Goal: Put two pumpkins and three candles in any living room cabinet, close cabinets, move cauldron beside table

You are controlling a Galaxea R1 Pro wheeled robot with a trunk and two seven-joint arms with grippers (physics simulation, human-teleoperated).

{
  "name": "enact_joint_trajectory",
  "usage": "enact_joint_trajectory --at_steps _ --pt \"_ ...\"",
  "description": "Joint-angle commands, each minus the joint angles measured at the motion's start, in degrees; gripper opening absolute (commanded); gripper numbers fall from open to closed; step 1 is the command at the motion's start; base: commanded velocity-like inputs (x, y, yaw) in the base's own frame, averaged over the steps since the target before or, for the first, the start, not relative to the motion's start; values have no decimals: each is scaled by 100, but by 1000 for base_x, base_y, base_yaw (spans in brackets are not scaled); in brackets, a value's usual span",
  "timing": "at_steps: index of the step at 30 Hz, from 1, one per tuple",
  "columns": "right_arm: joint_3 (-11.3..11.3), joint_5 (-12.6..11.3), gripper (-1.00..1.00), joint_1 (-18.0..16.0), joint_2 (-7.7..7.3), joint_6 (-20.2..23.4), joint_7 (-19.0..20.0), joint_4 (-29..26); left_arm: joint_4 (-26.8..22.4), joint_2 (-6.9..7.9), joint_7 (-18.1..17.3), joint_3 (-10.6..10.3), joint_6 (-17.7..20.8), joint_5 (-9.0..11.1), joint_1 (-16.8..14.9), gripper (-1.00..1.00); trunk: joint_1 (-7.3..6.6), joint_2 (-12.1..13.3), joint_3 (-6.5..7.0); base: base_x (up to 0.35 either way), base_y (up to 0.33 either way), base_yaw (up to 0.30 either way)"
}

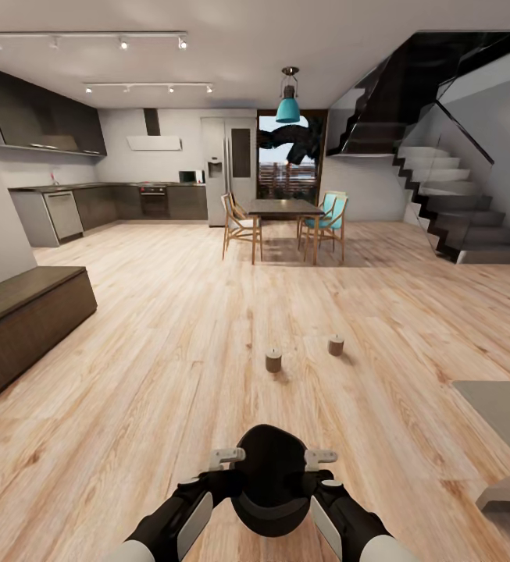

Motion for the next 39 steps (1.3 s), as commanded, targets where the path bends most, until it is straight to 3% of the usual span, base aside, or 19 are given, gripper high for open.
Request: enact_joint_trajectory --at_steps 1,39 --pt "49 -35 100 -2 -4 36 -43 -12 -8 0 12 -11 7 32 -1 100 -1 -2 -6 0 0 0" --pt "49 -38 100 -1 -5 36 -45 -9 -8 0 -8 -22 -31 32 1 100 -1 -2 -6 88 -10 0"
